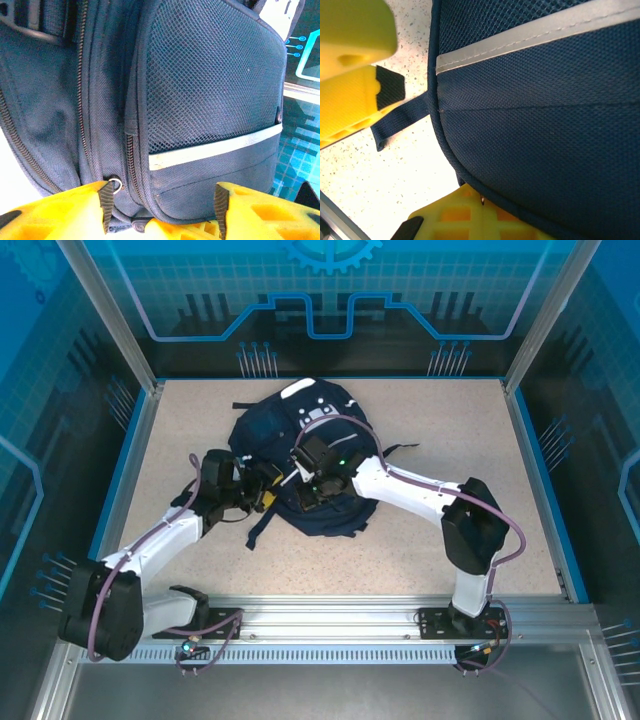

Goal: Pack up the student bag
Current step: Zip the student bag at the center of the table.

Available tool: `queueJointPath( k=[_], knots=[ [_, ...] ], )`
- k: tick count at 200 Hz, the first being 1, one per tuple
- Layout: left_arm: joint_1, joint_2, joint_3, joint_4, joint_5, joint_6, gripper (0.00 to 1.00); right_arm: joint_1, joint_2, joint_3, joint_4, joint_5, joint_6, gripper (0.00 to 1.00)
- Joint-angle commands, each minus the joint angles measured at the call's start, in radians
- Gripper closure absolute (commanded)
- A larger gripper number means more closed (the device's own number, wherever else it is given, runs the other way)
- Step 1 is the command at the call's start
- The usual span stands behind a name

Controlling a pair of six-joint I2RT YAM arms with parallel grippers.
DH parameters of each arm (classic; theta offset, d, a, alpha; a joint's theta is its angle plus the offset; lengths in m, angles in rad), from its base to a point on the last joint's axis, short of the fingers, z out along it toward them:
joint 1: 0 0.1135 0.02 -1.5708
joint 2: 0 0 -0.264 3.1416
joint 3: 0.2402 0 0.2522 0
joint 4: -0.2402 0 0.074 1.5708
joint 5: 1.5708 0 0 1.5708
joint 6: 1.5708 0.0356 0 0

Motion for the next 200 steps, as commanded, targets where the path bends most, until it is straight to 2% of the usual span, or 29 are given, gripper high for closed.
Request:
queueJointPath(
  k=[1,29,75,107,140,168,200],
  knots=[
    [0.006,0.040,-0.010,0.075,0.039,-0.044,0.50,0.015,0.003,0.037,0.050,-0.014,0.011,1.00],
    [0.003,0.088,0.006,0.096,0.034,-0.045,0.58,0.017,0.000,0.032,0.045,-0.012,0.012,1.00],
    [-0.003,0.142,0.010,0.132,0.037,-0.052,0.62,0.025,0.000,0.038,0.030,0.010,0.015,1.00],
    [-0.006,0.168,0.001,0.138,0.013,-0.052,0.82,0.032,0.014,0.068,-0.034,0.085,0.024,1.00],
    [-0.003,0.168,-0.008,0.119,-0.021,-0.026,1.00,0.022,-0.005,0.064,-0.146,0.267,0.053,1.00],
    [0.007,0.165,-0.005,0.097,-0.017,0.005,1.00,-0.034,-0.078,-0.016,-0.181,0.374,0.057,1.00],
    [0.016,0.142,-0.006,0.072,-0.024,0.031,1.00,-0.156,-0.155,-0.097,-0.183,0.393,0.059,1.00]
  ],
)
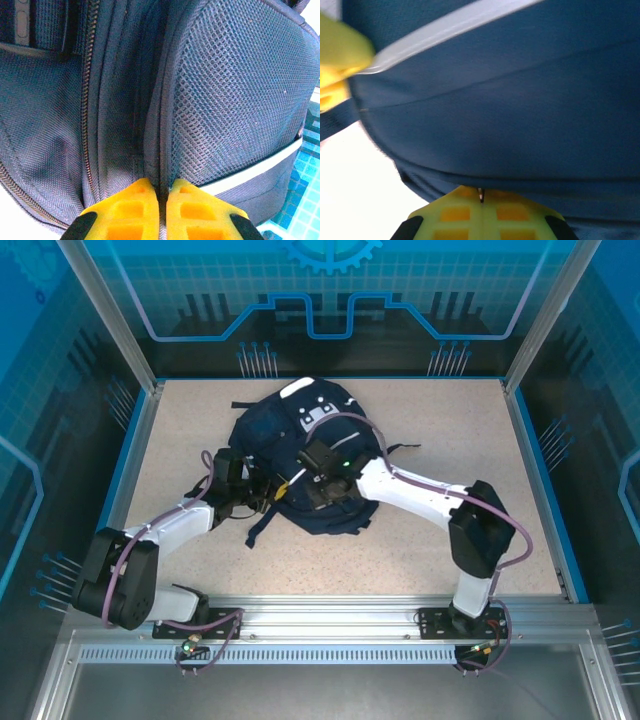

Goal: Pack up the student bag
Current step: Zip the student bag at the center of the table.

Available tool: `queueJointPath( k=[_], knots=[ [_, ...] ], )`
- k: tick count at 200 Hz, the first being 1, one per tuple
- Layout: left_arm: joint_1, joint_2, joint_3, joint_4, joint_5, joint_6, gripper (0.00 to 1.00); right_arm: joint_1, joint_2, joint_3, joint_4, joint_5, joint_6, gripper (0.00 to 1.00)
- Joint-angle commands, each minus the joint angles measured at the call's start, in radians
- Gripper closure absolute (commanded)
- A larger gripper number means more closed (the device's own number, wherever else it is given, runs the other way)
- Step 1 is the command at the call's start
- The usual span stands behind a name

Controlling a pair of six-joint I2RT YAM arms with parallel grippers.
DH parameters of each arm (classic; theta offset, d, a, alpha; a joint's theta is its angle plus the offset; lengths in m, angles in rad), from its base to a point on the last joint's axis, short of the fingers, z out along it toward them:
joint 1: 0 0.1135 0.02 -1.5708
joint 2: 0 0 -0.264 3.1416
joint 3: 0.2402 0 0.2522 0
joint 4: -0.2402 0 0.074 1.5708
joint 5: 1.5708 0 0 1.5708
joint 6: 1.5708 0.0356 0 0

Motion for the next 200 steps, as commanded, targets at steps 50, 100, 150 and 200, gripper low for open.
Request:
queueJointPath(
  k=[50,100,150,200],
  knots=[
    [0.026,-0.011,0.019,-0.081,-0.034,0.086,1.00,-0.190,-0.119,-0.048,-0.096,0.103,0.004,1.00],
    [0.095,0.043,0.183,-0.221,-0.024,0.250,1.00,-0.070,-0.107,-0.057,-0.040,-0.093,-0.059,1.00],
    [0.172,0.009,0.264,-0.379,-0.202,0.294,0.67,0.024,-0.026,-0.028,0.132,-0.385,0.054,1.00],
    [0.176,-0.144,0.139,-0.392,-0.190,0.164,0.33,0.070,0.094,0.116,0.124,-0.387,0.091,1.00]
  ],
)
